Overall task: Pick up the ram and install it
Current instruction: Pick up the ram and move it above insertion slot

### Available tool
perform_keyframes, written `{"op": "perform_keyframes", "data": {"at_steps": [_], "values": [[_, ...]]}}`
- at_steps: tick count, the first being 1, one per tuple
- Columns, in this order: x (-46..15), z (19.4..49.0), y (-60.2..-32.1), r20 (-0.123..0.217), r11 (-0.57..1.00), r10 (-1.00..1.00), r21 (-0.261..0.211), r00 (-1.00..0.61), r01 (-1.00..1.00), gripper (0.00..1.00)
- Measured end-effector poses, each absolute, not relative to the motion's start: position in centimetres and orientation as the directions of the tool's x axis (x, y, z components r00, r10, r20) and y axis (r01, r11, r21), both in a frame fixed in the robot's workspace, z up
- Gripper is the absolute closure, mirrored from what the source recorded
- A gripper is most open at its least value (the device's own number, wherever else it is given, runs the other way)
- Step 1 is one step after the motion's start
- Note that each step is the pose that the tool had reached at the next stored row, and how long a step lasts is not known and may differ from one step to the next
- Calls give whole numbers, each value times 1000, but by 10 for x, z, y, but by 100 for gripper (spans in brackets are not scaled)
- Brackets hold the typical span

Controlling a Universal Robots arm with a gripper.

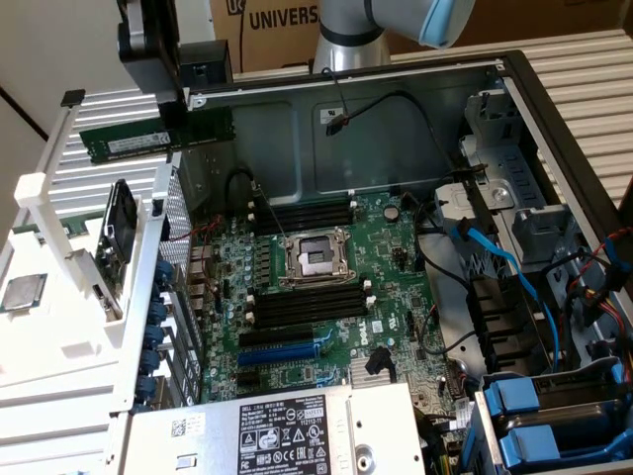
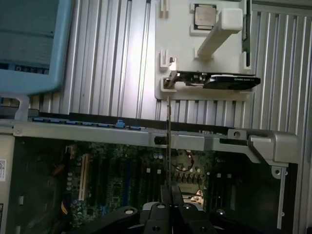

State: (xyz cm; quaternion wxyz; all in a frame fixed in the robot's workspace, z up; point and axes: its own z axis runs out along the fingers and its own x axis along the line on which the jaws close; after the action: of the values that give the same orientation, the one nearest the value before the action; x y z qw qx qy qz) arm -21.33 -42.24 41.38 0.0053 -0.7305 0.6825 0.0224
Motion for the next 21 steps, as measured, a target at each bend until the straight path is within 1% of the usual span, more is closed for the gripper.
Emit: {"op": "perform_keyframes", "data": {"at_steps": [9,14,16,21], "values": [[-181,414,-421,-38,-68,-997,23,67,-997,88],[-169,414,-418,-25,-65,-998,24,65,-998,88],[-158,414,-415,-12,-64,-998,25,64,-998,88],[-141,414,-412,-10,-63,-998,25,63,-998,88]]}}
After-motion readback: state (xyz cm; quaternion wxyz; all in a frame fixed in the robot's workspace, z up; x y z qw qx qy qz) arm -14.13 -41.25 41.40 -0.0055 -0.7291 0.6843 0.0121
